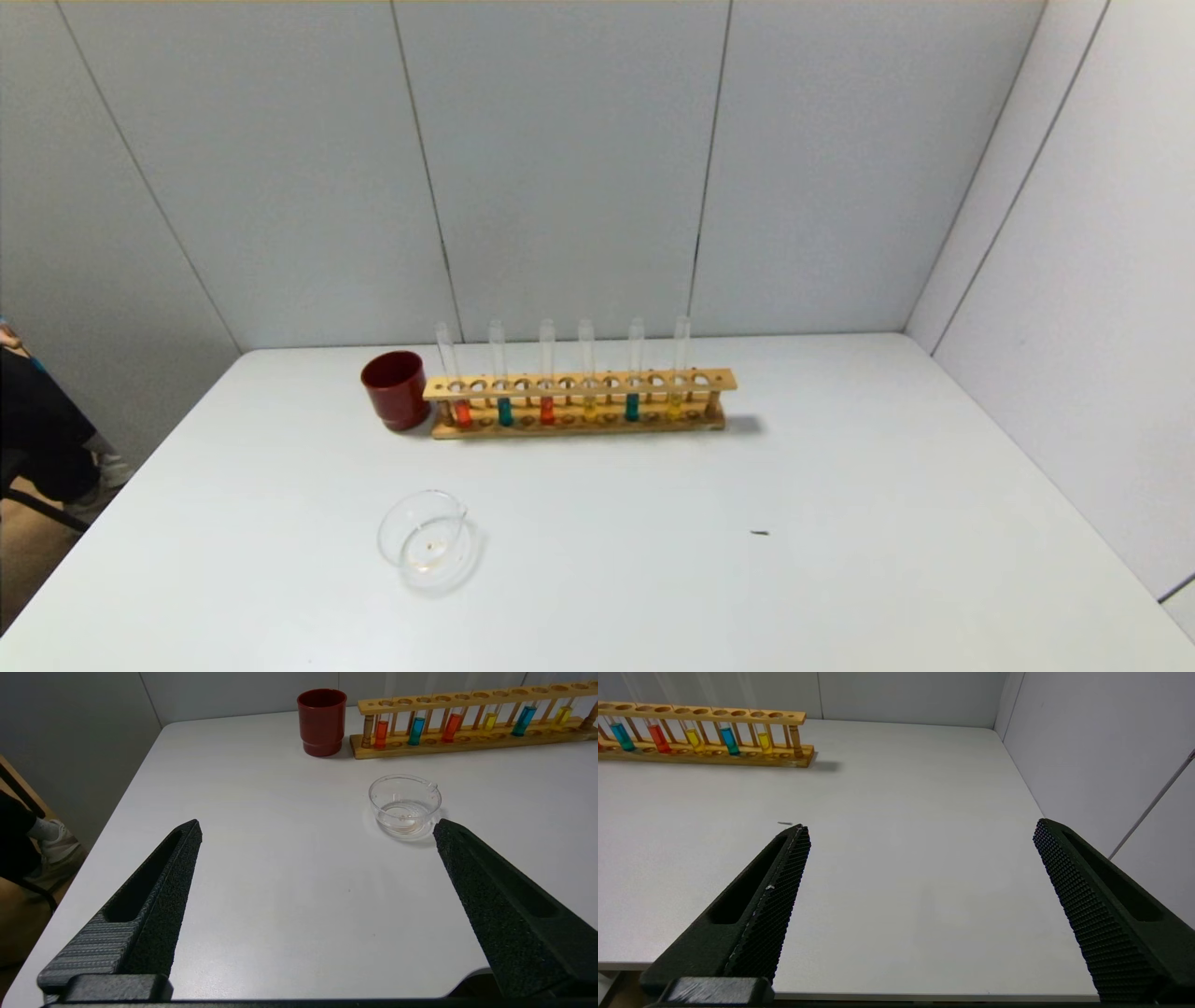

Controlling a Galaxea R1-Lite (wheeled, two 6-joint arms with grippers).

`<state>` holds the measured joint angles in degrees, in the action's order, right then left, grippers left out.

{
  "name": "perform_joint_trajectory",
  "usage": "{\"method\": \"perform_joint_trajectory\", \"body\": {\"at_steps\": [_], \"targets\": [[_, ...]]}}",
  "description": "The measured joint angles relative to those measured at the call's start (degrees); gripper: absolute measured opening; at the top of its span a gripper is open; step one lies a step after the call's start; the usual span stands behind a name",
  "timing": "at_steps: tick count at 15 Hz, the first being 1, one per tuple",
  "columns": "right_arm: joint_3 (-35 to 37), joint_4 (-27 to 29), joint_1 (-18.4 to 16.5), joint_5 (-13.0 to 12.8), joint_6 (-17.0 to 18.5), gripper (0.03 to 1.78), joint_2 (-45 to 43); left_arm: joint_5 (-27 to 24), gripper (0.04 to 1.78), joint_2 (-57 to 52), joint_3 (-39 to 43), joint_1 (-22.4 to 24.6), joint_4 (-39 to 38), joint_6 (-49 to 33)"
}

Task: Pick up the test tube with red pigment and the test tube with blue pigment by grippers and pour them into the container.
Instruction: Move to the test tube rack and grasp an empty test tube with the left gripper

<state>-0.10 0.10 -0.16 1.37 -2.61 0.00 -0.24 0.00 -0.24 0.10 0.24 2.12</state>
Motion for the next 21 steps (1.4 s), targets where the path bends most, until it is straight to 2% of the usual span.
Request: {"method": "perform_joint_trajectory", "body": {"at_steps": [2, 4, 6, 8, 16, 21], "targets": [[0.0, 0.0, 0.0, 0.0, 0.0, 1.75, 0.0, -3.1, 1.75, 0.2, -3.5, 0.0, 1.3, 0.0], [0.0, 0.0, 0.0, 0.0, 0.0, 1.75, 0.0, -7.8, 1.75, 2.1, -10.9, 0.0, 6.6, -0.1], [0.0, 0.0, 0.0, 0.0, 0.0, 1.75, 0.0, -12.4, 1.75, 7.6, -18.0, -0.4, 11.7, -0.1], [0.0, 0.0, 0.0, 0.0, 0.0, 1.75, 0.0, -15.2, 1.75, 15.4, -24.0, -0.8, 11.9, 0.1], [0.0, 0.0, 0.0, 0.0, 0.0, 1.75, 0.0, -17.5, 1.75, 60.9, -48.3, -1.5, -1.0, 0.0], [0.0, 0.0, 0.0, 0.0, 0.0, 1.75, 0.0, -15.4, 1.75, 87.0, -55.4, -3.5, -17.2, 0.1]]}}
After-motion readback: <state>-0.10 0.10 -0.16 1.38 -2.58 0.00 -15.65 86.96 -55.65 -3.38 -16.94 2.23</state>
